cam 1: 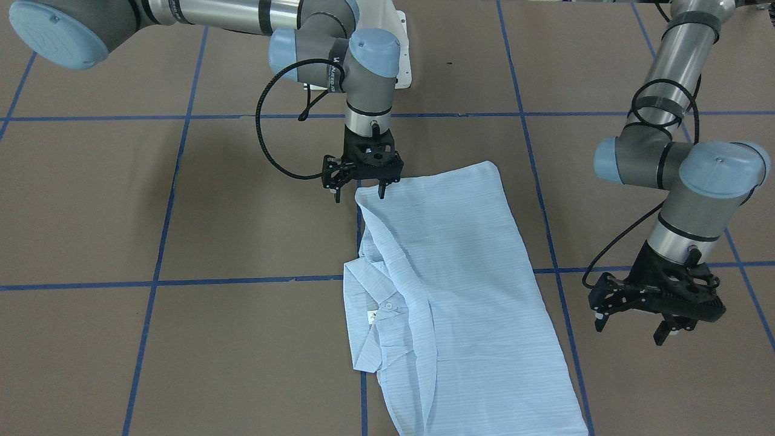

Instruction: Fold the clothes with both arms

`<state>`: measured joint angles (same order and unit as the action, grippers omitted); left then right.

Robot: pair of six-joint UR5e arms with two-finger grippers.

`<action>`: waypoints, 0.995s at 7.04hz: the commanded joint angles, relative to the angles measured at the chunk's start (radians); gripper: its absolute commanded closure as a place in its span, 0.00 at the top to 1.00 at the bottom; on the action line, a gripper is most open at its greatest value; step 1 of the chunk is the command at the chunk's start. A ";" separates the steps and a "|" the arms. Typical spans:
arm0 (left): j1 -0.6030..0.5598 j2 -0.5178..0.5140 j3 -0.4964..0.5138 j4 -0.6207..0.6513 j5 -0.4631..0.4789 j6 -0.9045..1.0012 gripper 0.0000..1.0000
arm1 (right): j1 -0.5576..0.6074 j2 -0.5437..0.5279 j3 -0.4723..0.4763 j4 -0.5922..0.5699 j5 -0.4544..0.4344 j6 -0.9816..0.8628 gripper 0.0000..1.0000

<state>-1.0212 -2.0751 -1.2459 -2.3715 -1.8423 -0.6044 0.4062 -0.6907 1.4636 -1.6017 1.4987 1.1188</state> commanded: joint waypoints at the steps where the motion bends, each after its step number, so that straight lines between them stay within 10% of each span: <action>1: 0.001 0.010 -0.001 -0.009 0.000 0.000 1.00 | 0.045 0.061 -0.081 0.028 -0.001 0.007 1.00; 5: 0.001 0.030 -0.001 -0.038 -0.002 0.000 1.00 | 0.045 0.316 -0.479 0.025 -0.011 -0.002 0.99; 7: 0.000 0.036 -0.003 -0.044 -0.002 -0.002 1.00 | 0.040 0.330 -0.531 0.026 -0.047 -0.010 0.99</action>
<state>-1.0206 -2.0419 -1.2481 -2.4113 -1.8436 -0.6047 0.4494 -0.3733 0.9703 -1.5759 1.4701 1.1140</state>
